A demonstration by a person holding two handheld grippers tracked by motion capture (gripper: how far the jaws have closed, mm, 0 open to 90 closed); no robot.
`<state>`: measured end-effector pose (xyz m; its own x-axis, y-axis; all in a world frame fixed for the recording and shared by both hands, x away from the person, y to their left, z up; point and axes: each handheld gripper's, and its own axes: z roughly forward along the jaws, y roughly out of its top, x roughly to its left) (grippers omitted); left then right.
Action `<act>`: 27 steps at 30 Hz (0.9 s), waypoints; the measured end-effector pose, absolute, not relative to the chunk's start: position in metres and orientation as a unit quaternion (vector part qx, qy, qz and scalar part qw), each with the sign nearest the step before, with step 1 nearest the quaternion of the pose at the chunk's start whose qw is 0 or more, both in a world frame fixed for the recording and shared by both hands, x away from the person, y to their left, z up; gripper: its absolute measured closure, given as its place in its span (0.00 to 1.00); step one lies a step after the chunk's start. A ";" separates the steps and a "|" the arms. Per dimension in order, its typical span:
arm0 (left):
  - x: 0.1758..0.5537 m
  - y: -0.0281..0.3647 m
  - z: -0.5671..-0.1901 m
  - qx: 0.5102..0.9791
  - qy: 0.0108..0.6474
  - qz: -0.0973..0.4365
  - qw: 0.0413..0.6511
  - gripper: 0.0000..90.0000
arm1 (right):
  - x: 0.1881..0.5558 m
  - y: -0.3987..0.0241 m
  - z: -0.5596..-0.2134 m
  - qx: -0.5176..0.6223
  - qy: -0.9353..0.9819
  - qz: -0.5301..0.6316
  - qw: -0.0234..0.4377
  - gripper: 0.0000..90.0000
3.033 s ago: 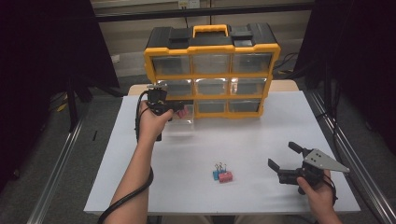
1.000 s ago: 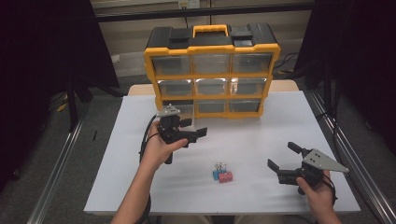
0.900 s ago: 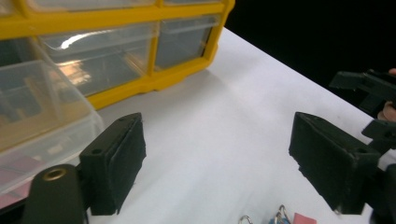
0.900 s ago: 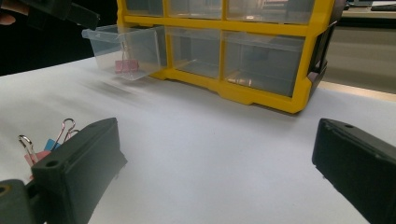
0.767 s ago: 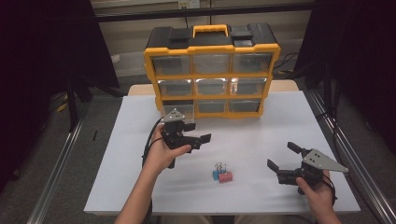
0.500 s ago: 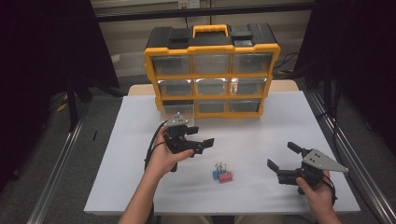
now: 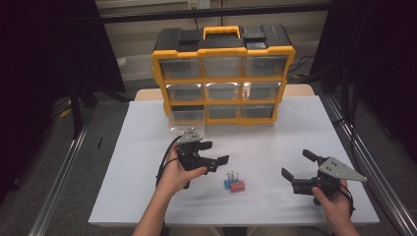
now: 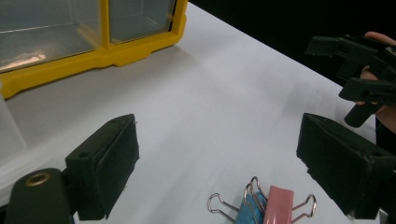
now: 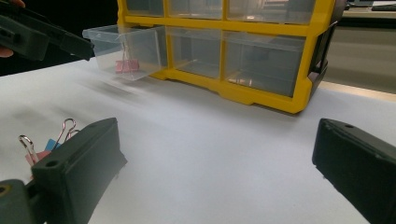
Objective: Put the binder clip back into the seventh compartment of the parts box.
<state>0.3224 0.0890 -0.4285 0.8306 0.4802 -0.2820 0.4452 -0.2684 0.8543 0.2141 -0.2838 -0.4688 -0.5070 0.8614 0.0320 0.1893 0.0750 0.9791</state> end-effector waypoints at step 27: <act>0.305 0.079 -0.455 0.815 0.274 -0.007 0.510 0.30 | 0.214 -0.282 -0.469 0.390 0.669 0.556 0.301 0.01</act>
<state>0.3050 0.0786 -0.4554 0.8496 0.4397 -0.2913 0.4544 -0.3298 0.8275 0.2141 -0.2822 -0.4686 -0.5135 0.8576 0.0305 0.1877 0.0775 0.9792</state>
